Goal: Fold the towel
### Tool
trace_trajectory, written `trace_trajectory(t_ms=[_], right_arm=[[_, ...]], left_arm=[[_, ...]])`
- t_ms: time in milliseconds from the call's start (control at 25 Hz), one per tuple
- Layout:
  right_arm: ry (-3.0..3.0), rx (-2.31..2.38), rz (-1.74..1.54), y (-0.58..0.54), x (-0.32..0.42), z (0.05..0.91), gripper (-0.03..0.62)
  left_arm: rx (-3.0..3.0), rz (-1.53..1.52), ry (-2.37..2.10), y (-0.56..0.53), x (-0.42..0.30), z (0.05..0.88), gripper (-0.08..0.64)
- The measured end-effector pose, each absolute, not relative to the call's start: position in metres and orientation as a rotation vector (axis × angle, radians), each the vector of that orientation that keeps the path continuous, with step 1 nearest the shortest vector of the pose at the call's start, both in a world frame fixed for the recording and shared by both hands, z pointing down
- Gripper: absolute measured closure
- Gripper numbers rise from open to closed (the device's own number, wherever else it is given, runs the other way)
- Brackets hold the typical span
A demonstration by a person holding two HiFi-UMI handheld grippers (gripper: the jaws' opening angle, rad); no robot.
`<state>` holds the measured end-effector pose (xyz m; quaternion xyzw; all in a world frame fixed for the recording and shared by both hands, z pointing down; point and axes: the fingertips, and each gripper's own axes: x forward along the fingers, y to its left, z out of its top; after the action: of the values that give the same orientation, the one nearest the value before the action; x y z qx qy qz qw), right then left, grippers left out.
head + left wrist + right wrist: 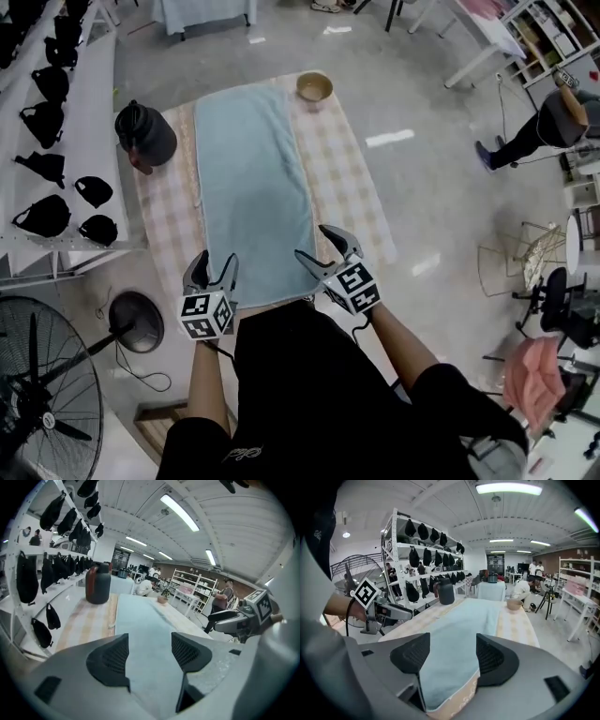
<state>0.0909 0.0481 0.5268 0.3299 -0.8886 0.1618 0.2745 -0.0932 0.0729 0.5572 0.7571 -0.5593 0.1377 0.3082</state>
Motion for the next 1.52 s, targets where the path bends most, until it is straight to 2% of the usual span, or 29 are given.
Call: trace_trajectory(t_ms=[480,880,1080,1240,1440,1520], right_arm=[[-2.294,0.748,0.575,0.119,0.127,0.610,0.304],[-2.198,0.683,0.726,0.159,0.135,0.639,0.307],[-2.135,0.699,0.732,0.163,0.135,0.654,0.308],[-2.079,0.737,0.794,0.166,0.140,0.658,0.347],[-2.031,0.821,0.855,0.161,0.149,0.668,0.463],[-2.030,0.817,0.842,0.160,0.148,0.669,0.469]], left_arm=[[1.790,0.550,-1.500,0.161,-0.072,0.629,0.291],[1.602,0.704,-1.532,0.199,-0.103,0.665,0.291],[1.548,0.674,-1.523,0.196,-0.107,0.676,0.291],[1.550,0.687,-1.485,0.196,-0.103,0.682,0.291],[1.546,0.711,-1.448,0.201,-0.100,0.693,0.291],[1.535,0.713,-1.479,0.200,-0.105,0.691,0.291]])
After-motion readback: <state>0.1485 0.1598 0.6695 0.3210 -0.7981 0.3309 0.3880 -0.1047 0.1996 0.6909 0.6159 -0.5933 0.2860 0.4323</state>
